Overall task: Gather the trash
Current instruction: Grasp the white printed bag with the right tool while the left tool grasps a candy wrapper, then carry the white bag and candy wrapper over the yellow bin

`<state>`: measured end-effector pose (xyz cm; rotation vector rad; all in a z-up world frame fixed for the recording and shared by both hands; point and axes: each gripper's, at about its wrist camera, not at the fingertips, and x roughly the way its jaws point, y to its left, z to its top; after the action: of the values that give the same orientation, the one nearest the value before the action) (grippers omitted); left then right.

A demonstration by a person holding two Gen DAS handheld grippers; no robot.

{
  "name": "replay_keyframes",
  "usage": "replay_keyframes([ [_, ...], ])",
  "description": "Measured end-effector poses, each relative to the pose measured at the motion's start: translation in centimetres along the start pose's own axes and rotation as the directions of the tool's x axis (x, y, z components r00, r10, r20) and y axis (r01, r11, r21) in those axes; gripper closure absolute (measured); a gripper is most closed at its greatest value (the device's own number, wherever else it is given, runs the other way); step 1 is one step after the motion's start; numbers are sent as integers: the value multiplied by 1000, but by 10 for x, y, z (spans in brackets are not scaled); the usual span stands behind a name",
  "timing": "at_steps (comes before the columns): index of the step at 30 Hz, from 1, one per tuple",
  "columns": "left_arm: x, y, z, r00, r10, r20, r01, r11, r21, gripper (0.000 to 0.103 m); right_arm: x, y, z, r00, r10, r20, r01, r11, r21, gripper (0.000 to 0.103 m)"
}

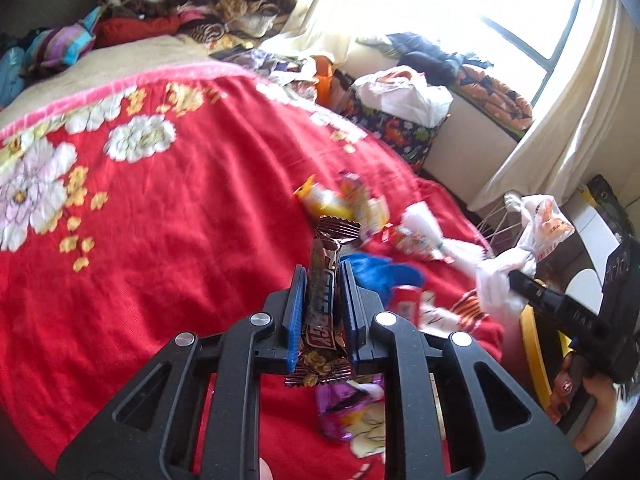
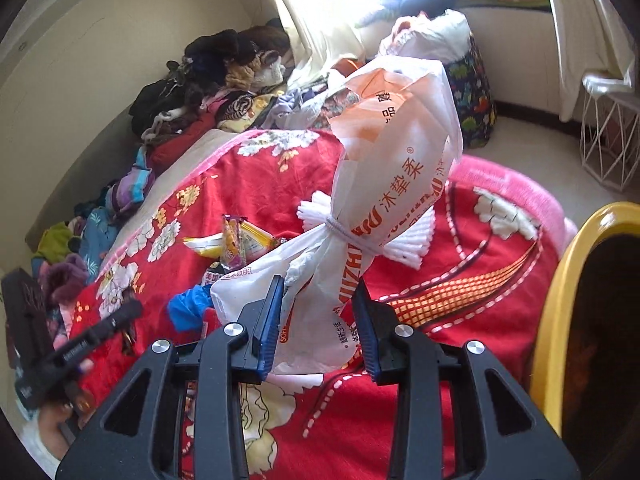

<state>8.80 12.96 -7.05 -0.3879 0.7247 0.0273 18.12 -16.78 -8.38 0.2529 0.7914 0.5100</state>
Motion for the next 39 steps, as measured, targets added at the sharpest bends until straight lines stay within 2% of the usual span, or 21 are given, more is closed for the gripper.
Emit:
replay_keyframes([
  [12, -14, -44, 11, 996, -73, 42, 69, 995, 77, 91, -28, -1, -3, 999, -10, 33, 10, 1000, -17, 70],
  [39, -18, -106, 11, 987, -152, 47, 140, 972, 190, 91, -76, -14, -11, 990, -90, 110, 93, 995, -25, 70],
])
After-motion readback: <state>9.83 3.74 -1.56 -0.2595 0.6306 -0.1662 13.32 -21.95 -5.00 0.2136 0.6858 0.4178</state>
